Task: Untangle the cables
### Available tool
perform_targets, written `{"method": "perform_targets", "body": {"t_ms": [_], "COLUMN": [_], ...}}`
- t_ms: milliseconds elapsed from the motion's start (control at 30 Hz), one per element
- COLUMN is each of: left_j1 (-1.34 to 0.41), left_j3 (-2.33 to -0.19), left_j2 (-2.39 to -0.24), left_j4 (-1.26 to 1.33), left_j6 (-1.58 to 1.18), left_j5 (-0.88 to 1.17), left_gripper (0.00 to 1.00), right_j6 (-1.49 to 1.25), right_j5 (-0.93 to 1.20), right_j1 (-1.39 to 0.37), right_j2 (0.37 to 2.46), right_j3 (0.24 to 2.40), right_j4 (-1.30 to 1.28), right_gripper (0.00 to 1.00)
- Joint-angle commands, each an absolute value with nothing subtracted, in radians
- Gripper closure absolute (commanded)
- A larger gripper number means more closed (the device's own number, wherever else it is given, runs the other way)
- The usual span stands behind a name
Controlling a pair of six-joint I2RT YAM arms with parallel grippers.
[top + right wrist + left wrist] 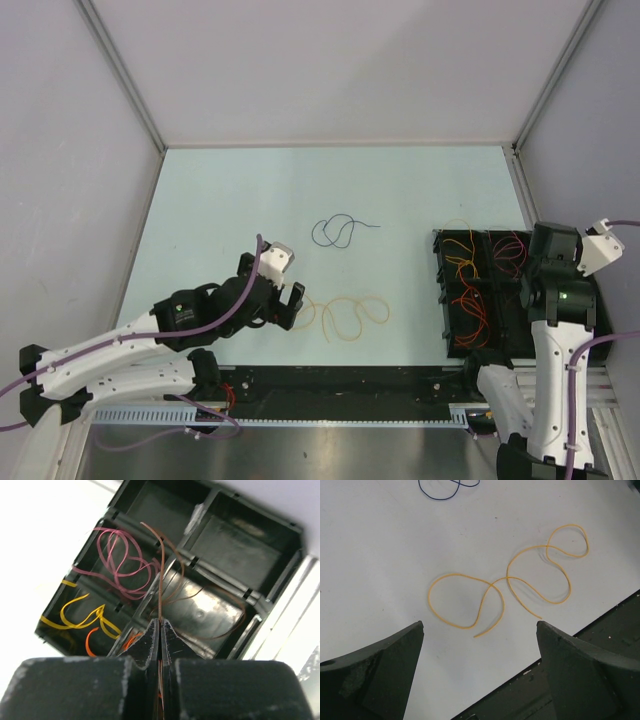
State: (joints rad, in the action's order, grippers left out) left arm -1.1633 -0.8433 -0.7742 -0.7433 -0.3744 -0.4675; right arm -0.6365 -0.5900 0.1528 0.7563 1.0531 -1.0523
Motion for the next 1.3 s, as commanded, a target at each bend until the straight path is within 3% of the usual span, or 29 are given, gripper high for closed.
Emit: {"method": "perform_targets", "body": {"t_ms": [0, 333, 367, 433, 467, 567, 800, 933, 1167, 1267], "left_j1": [-1.170, -1.172, -1.172, -1.173, -1.175, -1.183, -1.187, -1.187, -1.187, -1.186], "left_j3": [-0.841, -0.839, -0.839, -0.839, -0.839, -0.839, -0.838, -0.847, -0.799, -0.775], "left_j2": [-0.775, -0.753, -0.750, -0.744, -0.742, -0.738, -0.742, -0.771, -0.822, -0.867], "left_j4": [-0.727, -0.727, -0.727, -0.727, -0.727, -0.729, -0.729, -0.730, -0.606, -0.572], "left_j6": [-0.368, -0.368, -0.368, -0.368, -0.368, -0.371, -0.371, -0.391, -0.495, -0.543], "left_j5": [-0.468, -0.468, -0.466, -0.468, -0.468, -0.474, -0.474, -0.479, -0.391, -0.413], "left_gripper": [0.00, 0.00, 0.00, 0.00, 0.00, 0.00, 0.00, 0.00, 0.00, 0.00], "right_j6": [-0.669, -1.011, -1.015, -1.022, -1.032, -1.029, -0.958, -0.766, -0.704, -0.638], "right_j5": [-0.514, -0.837, -0.836, -0.854, -0.871, -0.936, -0.856, -0.645, -0.442, -0.217], "right_j1": [0.156, 0.160, 0.160, 0.160, 0.160, 0.161, 0.161, 0.161, 0.158, 0.149], "right_j2": [0.716, 0.781, 0.776, 0.753, 0.746, 0.716, 0.687, 0.695, 0.677, 0.666], "right_j3": [1.110, 1.203, 1.203, 1.210, 1.212, 1.233, 1.269, 1.258, 1.122, 1.080], "right_j4": [-1.100, -1.445, -1.442, -1.443, -1.447, -1.447, -1.402, -1.266, -1.129, -1.019], "right_gripper": [1.00, 1.00, 0.83, 0.69, 0.48, 0.01, 0.00, 0.02, 0.00, 0.05]}}
